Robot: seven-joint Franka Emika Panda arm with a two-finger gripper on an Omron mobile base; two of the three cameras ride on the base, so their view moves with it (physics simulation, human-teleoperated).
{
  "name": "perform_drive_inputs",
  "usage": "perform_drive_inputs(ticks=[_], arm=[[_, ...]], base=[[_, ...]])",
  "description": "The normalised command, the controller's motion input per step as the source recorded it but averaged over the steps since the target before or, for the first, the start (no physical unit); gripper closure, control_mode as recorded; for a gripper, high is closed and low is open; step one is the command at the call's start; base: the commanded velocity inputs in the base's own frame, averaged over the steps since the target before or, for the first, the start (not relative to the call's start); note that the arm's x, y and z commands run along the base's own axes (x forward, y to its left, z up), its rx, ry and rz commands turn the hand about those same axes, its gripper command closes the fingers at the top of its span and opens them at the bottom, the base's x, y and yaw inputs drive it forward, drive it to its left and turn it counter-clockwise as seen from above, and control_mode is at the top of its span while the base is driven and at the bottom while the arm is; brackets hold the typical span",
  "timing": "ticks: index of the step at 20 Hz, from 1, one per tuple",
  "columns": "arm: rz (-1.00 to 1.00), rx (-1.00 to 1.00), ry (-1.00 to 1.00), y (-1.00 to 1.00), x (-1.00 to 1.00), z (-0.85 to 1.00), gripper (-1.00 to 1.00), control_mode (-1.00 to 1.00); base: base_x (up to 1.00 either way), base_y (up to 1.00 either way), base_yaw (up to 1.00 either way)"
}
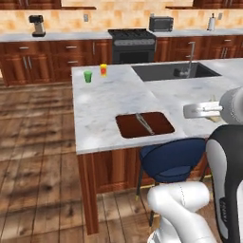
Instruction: Gather the potato and garlic from the fridge and place them on a tray on the dining counter. Then gather the steak and chicken drumstick from the fridge and place them on the other tray.
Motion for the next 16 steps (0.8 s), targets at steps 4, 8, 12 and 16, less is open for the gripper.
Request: perform_drive_inputs(ticks=[4, 8, 12, 16], arm=[[-0.15, 0.00, 0.32, 0.29, 0.57, -0.59, 1.00, -1.00], [-0.17, 0.00, 0.42, 0.10, 0.89, -0.65, 1.00, -1.00], [-0.10, 0.04, 0.30, -0.02, 1.00, -0.42, 1.00, -1.00], [-0.01, 0.05, 0.09, -0.35, 1.00, -0.36, 1.00, -1.00]], base=[[0.14, 0.14, -0.05], [0.00, 0.00, 0.00], [0.00, 0.00, 0.00], [0.00, 0.00, 0.00]])
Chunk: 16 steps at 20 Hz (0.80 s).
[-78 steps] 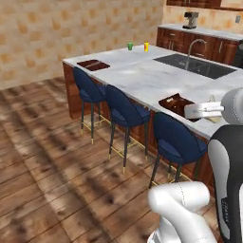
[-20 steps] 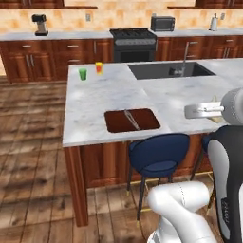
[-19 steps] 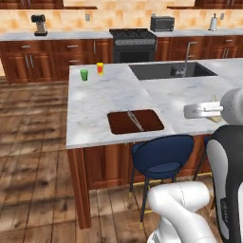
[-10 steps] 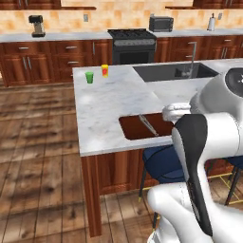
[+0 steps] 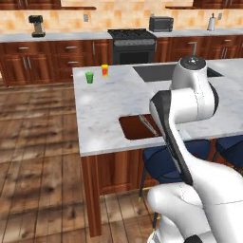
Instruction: Gather the potato and garlic from the fridge and place them on a tray on the dining counter. Then gather the steak and chicken drumstick from the fridge and place them on the other tray.
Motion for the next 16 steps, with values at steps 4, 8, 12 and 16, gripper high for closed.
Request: perform_drive_inputs(ticks=[4, 8, 12, 16], arm=[[0.01, 0.06, 0.01, -0.32, 1.00, -0.68, 1.00, -1.00], [0.05, 0.00, -0.02, 0.00, 0.97, -0.79, 1.00, -1.00], [0.04, 0.02, 0.01, 0.00, 0.93, -0.43, 1.00, -1.00], [0.01, 0.00, 0.00, 0.00, 0.90, -0.37, 1.00, -1.00]], base=[[0.00, 0.00, 0.00], [0.00, 0.00, 0.00], [0.00, 0.00, 0.00], [0.00, 0.00, 0.00]])
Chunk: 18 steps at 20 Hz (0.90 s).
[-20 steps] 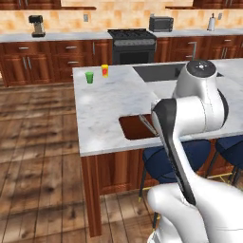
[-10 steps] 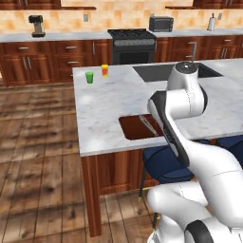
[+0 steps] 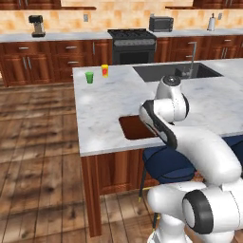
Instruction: Gather the potato and garlic from the fridge and place them on a tray on the dining counter. Then gather the steak and chicken drumstick from the fridge and place them on the other tray.
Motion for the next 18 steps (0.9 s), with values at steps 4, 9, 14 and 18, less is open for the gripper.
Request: perform_drive_inputs(ticks=[4, 9, 14, 18], arm=[[0.00, 0.00, 0.00, 0.01, 0.91, -0.31, 1.00, -1.00], [0.00, 0.00, 0.01, 0.03, 0.69, -0.35, 1.00, -1.00], [0.00, 0.00, 0.00, 0.01, 0.40, -0.41, 1.00, -1.00], [0.00, 0.00, 0.00, 0.01, 0.25, -0.46, 1.00, -1.00]], base=[[0.00, 0.00, 0.00], [0.00, 0.00, 0.00], [0.00, 0.00, 0.00], [0.00, 0.00, 0.00]])
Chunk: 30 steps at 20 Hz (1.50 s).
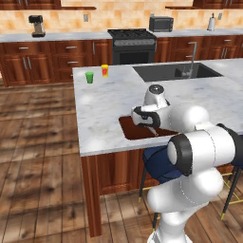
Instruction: Gather the potato and garlic from the fridge and place them on a tray on the dining counter. Then gather the steak and chicken drumstick from the fridge and place them on the other tray.
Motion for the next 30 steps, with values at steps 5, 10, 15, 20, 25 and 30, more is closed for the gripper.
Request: perform_drive_inputs(ticks=[5, 10, 15, 20, 25, 30], arm=[[0.00, 0.00, 0.01, 0.01, 0.27, -0.44, 1.00, -1.00], [0.00, 0.00, 0.00, 0.01, 0.28, -0.32, 1.00, -1.00], [0.00, 0.00, 0.02, 0.00, 0.42, -0.30, 1.00, -1.00], [0.00, 0.00, 0.12, 0.00, 0.24, -0.24, 1.00, -1.00], [0.00, 0.00, 0.10, 0.00, 0.27, -0.11, 1.00, -1.00], [0.00, 0.00, 0.07, 0.00, 0.12, -0.05, -1.00, -1.00]], base=[[0.00, 0.00, 0.00], [0.00, 0.00, 0.00], [0.00, 0.00, 0.00], [0.00, 0.00, 0.00], [0.00, 0.00, 0.00], [0.00, 0.00, 0.00]])
